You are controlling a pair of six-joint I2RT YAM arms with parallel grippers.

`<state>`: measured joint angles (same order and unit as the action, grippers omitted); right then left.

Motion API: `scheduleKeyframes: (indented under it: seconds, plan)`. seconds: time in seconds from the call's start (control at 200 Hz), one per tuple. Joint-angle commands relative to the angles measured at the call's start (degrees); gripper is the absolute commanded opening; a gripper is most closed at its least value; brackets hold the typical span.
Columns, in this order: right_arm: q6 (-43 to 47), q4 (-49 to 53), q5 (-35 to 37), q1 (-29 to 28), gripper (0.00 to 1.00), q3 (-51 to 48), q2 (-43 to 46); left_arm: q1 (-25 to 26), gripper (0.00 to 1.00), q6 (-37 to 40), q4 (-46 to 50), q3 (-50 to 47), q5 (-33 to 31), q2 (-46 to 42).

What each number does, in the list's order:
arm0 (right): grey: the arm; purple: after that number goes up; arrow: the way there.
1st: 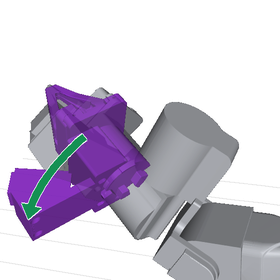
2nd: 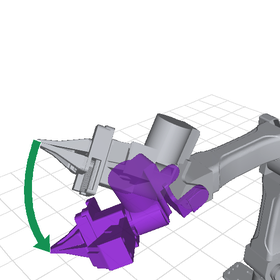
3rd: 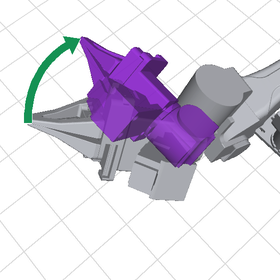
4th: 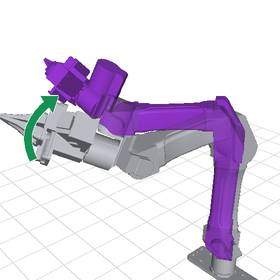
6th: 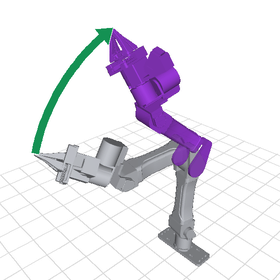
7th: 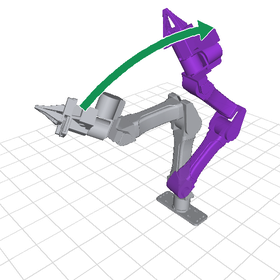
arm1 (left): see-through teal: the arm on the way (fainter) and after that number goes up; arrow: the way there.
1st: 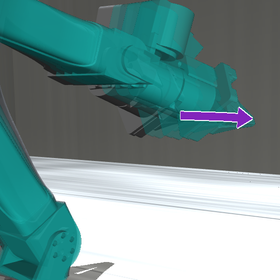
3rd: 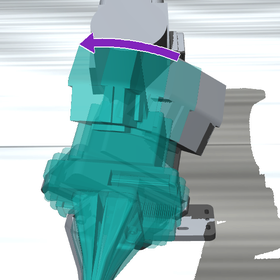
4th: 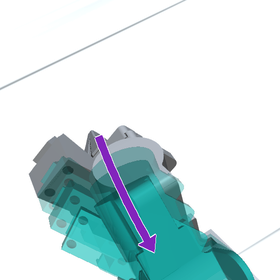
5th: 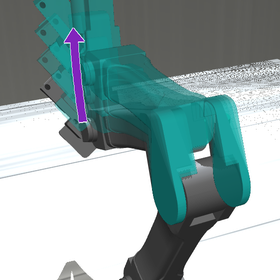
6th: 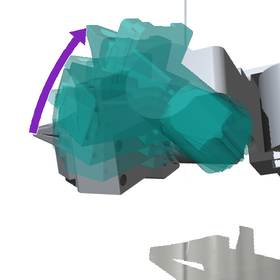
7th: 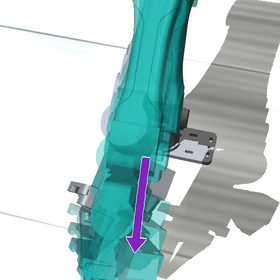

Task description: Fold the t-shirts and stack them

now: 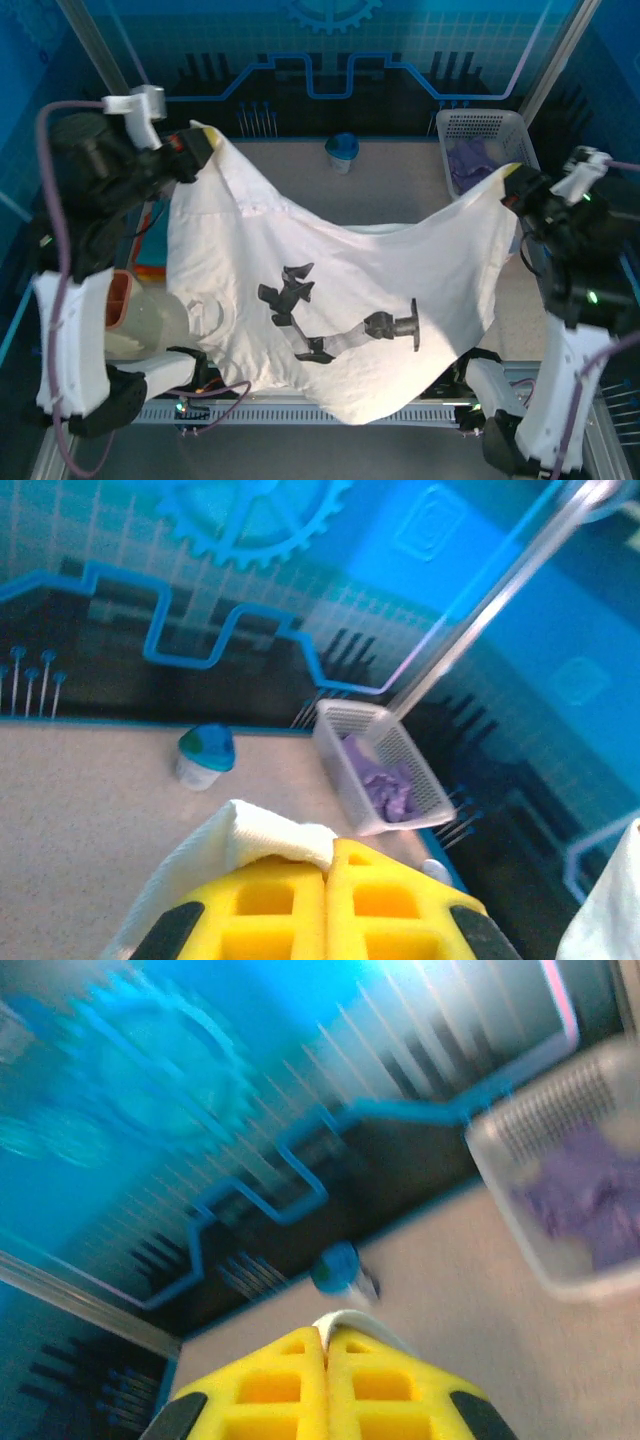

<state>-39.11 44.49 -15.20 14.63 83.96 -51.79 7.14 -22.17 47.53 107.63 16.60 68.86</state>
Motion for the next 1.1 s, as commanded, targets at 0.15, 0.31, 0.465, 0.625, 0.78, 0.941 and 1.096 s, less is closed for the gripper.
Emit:
scheduleKeyframes:
  seconds: [0.15, 0.31, 0.465, 0.625, 0.78, 0.941, 1.096]
  plan:
    - [-0.1, -16.2, 0.5, -1.8, 0.00, -21.8, -6.7, -5.1, 0.00, -5.3, -20.3, -15.8, 2.2, 11.7]
    - [0.2, -26.6, 1.9, -3.0, 0.00, -24.5, -16.1, -5.1, 0.00, -7.7, -24.4, -16.6, 4.1, 21.5]
    - [0.9, -33.0, 2.9, -4.0, 0.00, -21.8, -25.5, -5.1, 0.00, -8.8, -27.1, -15.4, 3.7, 28.5]
    - [3.0, -33.8, 5.4, -3.7, 0.00, -17.8, -31.6, -5.2, 0.00, -11.1, -28.1, -13.1, 5.1, 33.7]
    - [3.2, -33.3, 5.3, -2.5, 0.00, -15.7, -33.6, -5.2, 0.00, -10.7, -27.4, -12.9, 5.4, 35.1]
    - [2.8, -28.4, 6.4, -2.3, 0.00, -17.9, -32.3, -5.3, 0.00, -11.8, -26.1, -16.9, 7.5, 33.2]
    - [4.4, -22.9, 5.1, -1.8, 0.00, -21.1, -30.6, -5.3, 0.00, -13.9, -22.4, -21.3, 10.5, 30.1]
